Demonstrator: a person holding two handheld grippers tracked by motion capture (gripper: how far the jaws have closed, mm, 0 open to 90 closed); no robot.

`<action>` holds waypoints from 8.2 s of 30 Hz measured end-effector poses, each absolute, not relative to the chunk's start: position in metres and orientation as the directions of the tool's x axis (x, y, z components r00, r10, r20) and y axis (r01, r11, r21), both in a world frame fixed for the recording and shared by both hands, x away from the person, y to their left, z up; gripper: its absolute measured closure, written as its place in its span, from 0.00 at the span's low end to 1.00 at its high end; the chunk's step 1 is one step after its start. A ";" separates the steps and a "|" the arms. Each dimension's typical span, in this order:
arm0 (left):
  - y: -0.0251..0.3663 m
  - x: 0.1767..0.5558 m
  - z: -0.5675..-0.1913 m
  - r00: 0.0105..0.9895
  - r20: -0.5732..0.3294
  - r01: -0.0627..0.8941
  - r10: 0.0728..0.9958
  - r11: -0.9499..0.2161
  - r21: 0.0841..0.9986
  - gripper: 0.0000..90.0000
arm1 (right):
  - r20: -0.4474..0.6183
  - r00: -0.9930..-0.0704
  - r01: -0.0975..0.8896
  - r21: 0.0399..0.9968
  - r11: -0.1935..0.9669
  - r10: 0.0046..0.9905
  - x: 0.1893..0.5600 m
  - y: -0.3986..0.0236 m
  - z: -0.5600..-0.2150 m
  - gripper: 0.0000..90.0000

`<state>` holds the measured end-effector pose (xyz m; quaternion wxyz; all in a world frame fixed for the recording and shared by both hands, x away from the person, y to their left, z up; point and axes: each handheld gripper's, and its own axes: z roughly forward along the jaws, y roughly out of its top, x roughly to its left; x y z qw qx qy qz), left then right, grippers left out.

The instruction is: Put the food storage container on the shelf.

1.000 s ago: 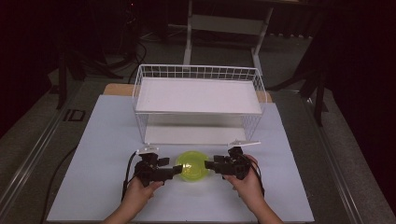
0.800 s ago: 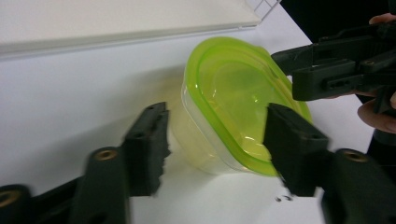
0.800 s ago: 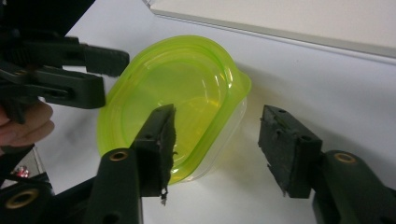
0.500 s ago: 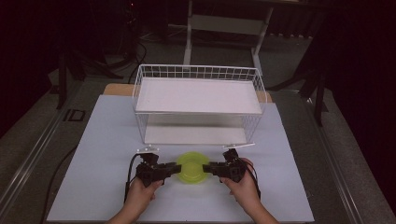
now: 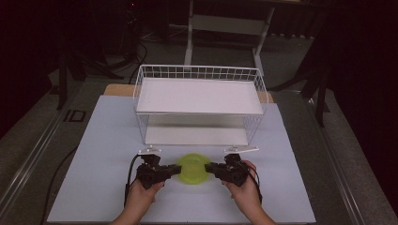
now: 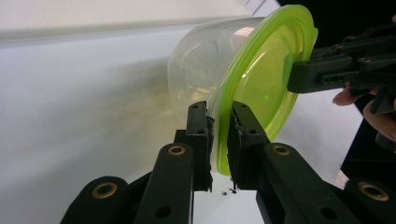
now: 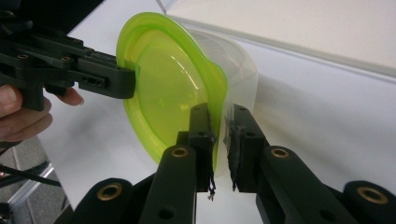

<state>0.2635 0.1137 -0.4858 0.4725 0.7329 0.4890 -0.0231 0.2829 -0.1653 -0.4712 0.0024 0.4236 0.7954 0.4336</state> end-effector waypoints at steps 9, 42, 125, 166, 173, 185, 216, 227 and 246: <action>0.110 0.258 -0.463 0.567 -0.470 0.693 0.676 -0.082 0.717 0.90 | 0.329 -0.667 0.625 0.735 0.262 0.669 0.275 -0.173 -0.447 0.90; 0.111 0.276 -0.387 0.682 -0.421 0.532 0.599 -0.011 0.847 0.90 | 0.271 -0.691 0.497 0.851 0.169 0.670 0.275 -0.187 -0.365 0.90; 0.112 0.380 -0.314 0.557 -0.339 0.470 0.758 0.049 0.881 0.42 | 0.331 -0.524 0.604 0.794 0.069 0.785 0.407 -0.176 -0.289 0.80; 0.120 0.293 -0.366 0.752 -0.148 0.229 0.642 -0.045 0.972 0.02 | 0.284 -0.646 0.538 0.828 0.157 0.709 0.350 -0.152 -0.337 0.57; 0.116 0.281 -0.365 0.773 -0.117 0.188 0.624 -0.049 0.981 0.02 | 0.253 -0.713 0.462 0.872 0.166 0.654 0.329 -0.154 -0.348 0.24; 0.116 0.271 -0.375 0.800 -0.073 0.156 0.596 -0.089 0.984 0.02 | 0.227 -0.728 0.411 0.900 0.148 0.647 0.314 -0.169 -0.363 0.19; 0.125 0.240 -0.460 0.815 -0.089 0.222 0.573 -0.166 0.961 0.02 | 0.169 -0.741 0.408 0.882 0.236 0.650 0.269 -0.213 -0.454 0.19; 0.122 0.234 -0.484 0.822 -0.097 0.251 0.561 -0.206 0.946 0.02 | 0.149 -0.774 0.405 0.863 0.301 0.615 0.255 -0.218 -0.474 0.19; 0.118 0.227 -0.496 0.831 -0.087 0.244 0.549 -0.219 0.945 0.02 | 0.068 -0.790 0.318 0.895 0.313 0.609 0.244 -0.234 -0.496 0.18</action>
